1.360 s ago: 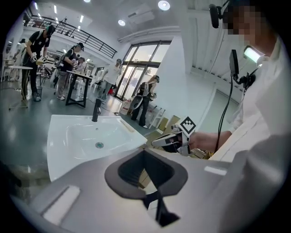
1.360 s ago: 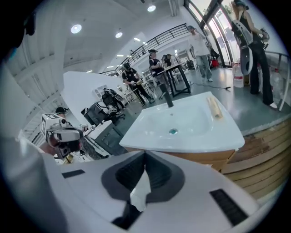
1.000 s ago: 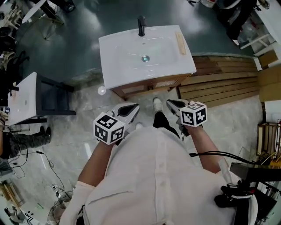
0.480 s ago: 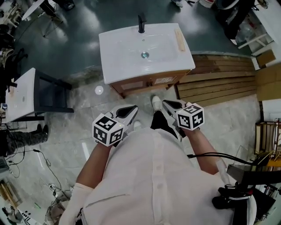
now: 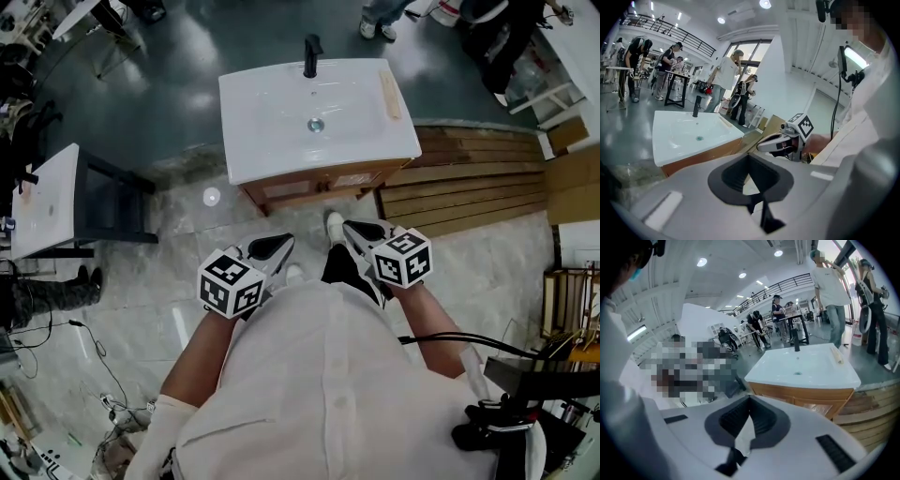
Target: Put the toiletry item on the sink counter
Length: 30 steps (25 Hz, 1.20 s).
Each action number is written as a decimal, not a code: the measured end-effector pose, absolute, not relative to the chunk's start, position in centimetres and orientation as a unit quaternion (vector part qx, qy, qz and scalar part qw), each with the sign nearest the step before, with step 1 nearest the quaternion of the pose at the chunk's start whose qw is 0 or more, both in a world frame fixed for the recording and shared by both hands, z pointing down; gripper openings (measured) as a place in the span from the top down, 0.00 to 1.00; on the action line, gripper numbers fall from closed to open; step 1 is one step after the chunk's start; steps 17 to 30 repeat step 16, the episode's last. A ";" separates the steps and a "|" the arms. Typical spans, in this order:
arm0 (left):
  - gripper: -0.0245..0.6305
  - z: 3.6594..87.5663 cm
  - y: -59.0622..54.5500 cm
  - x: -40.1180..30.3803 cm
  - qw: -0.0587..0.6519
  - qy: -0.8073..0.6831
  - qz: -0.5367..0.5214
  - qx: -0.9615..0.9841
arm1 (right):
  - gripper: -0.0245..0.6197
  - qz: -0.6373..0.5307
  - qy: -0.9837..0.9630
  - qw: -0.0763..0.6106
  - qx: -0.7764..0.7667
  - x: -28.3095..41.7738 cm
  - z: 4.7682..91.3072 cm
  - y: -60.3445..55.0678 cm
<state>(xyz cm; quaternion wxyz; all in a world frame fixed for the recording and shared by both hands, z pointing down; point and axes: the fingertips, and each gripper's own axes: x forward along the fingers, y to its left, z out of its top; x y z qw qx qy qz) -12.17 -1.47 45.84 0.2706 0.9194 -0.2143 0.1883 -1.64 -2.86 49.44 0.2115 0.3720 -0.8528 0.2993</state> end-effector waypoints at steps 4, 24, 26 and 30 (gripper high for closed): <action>0.95 46.0 -2.1 -12.4 0.271 -0.212 0.188 0.920 | 0.95 0.297 -0.852 0.210 0.375 -1.8 49.3 -3.3; 0.95 46.1 -5.0 -11.5 0.276 -0.213 0.185 0.919 | 0.95 0.298 -0.849 0.213 0.382 -0.4 49.4 -6.2; 0.95 46.1 -5.0 -11.5 0.276 -0.213 0.185 0.919 | 0.95 0.298 -0.849 0.213 0.382 -0.4 49.4 -6.2; 0.95 46.1 -5.0 -11.5 0.276 -0.213 0.185 0.919 | 0.95 0.298 -0.849 0.213 0.382 -0.4 49.4 -6.2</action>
